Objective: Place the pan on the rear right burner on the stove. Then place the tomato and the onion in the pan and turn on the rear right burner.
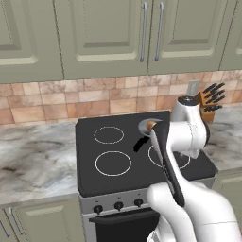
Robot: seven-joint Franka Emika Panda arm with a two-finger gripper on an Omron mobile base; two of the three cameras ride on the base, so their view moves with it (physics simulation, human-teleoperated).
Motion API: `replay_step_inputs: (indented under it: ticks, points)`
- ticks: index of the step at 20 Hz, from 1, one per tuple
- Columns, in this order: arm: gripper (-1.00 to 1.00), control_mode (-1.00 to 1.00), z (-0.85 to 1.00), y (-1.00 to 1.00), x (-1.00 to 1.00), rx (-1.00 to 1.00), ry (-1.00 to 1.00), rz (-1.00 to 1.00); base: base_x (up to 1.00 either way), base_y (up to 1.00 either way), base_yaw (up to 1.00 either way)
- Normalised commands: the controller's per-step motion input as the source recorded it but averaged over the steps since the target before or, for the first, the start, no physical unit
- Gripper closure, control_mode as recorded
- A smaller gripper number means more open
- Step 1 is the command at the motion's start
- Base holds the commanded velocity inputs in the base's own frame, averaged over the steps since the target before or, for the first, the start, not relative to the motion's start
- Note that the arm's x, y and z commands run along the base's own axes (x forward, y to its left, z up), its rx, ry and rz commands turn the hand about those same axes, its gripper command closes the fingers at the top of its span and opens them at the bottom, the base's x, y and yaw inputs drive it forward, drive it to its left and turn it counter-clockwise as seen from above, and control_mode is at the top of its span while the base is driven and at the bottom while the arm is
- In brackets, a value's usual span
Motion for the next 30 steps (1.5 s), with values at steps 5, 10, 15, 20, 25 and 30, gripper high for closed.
replay_step_inputs:
  ticks: [5, 10, 15, 20, 25, 30]
  points:
    - [-1.00, -1.00, 0.00, 0.53, 0.00, -0.19, 0.18, 0.11, 0.00, 0.00, 0.00]
    - [-1.00, -1.00, 0.00, 0.53, 0.00, -0.19, 0.20, 0.11, 0.00, 0.00, 0.00]
    - [-1.00, -1.00, -0.03, 0.47, 0.00, -0.17, 0.21, 0.11, 0.00, 0.00, 0.00]
    - [-1.00, -1.00, -0.04, 0.30, 0.00, -0.13, 0.17, 0.11, 0.00, 0.00, 0.00]
    - [-1.00, -1.00, -0.01, 0.28, 0.00, -0.11, 0.16, 0.11, 0.00, 0.00, 0.00]
    - [-1.00, -1.00, 0.00, 0.27, 0.00, -0.11, 0.15, 0.10, 0.00, 0.00, 0.00]
